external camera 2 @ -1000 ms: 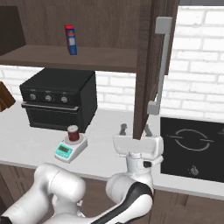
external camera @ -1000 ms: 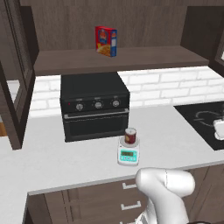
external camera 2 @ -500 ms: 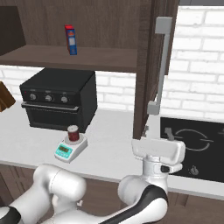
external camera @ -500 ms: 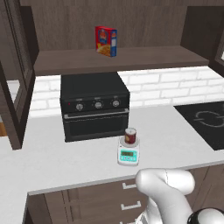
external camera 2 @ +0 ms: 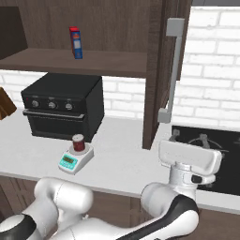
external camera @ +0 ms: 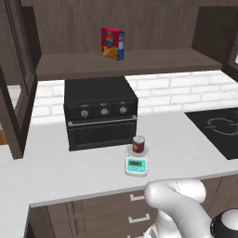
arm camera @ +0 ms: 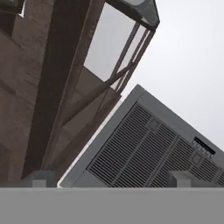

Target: Pick the canned food and place it on the digital scale for weighing, and close the cabinet.

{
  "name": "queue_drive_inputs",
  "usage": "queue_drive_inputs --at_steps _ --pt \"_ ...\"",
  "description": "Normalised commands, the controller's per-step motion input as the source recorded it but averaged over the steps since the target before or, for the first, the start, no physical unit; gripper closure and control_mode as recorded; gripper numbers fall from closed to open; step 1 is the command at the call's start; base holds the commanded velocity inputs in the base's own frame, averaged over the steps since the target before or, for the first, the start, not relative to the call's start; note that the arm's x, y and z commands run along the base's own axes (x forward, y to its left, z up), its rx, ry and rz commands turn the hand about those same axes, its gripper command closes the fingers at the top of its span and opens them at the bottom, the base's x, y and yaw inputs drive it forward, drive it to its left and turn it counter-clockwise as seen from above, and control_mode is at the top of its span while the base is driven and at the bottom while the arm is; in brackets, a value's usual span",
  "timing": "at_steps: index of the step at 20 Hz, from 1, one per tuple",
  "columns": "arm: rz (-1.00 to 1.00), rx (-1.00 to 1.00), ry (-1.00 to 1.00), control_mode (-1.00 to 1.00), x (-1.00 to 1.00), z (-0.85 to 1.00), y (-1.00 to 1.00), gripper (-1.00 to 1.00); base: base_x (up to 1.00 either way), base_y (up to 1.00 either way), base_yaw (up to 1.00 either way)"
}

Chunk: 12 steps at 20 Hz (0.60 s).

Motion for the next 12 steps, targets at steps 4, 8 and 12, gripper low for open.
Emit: queue_drive_inputs --at_steps 4,8,12 --pt "0.02 0.01 -0.24 -1.0 -0.31 0.45 -0.13 -1.0 0.0 0.0 0.0" --pt "0.1 0.0 -0.36 -1.0 -0.16 0.67 0.15 -1.0 0.0 0.0 0.0" --pt "0.19 -0.04 -0.36 -1.0 0.0 0.8 0.46 -1.0 0.0 0.0 0.0"
